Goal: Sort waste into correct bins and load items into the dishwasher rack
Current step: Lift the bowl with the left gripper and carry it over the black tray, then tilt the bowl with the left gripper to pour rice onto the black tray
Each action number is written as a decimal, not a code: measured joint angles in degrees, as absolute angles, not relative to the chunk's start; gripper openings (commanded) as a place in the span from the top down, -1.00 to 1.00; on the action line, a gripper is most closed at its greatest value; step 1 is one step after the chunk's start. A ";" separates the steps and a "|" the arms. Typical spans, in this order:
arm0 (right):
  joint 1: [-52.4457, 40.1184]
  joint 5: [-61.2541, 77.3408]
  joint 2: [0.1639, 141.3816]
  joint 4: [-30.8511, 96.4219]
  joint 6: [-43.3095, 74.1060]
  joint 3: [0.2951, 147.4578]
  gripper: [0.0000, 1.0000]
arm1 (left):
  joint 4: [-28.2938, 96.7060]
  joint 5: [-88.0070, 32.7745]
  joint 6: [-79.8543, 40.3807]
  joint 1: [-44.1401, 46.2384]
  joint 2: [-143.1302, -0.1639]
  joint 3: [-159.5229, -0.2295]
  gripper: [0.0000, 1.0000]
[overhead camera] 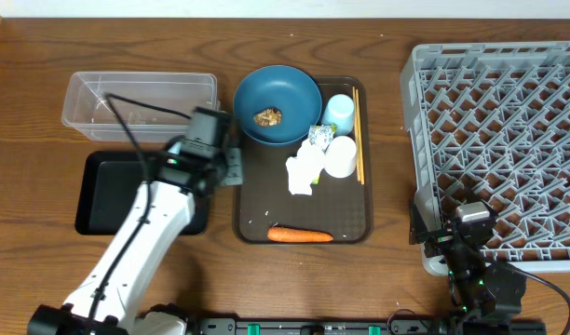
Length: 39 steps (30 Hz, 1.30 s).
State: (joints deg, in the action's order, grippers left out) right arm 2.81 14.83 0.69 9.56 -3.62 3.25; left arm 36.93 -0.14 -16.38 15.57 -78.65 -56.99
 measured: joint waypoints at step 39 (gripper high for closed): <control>2.83 14.83 0.69 9.56 -3.62 3.25 -0.98 | 26.72 -53.36 -16.53 -25.67 -81.56 -50.06 0.88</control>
State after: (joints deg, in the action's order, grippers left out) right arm 2.83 14.83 0.69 9.56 -3.62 3.25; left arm 26.72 -53.36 -16.53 -25.67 -81.56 -50.06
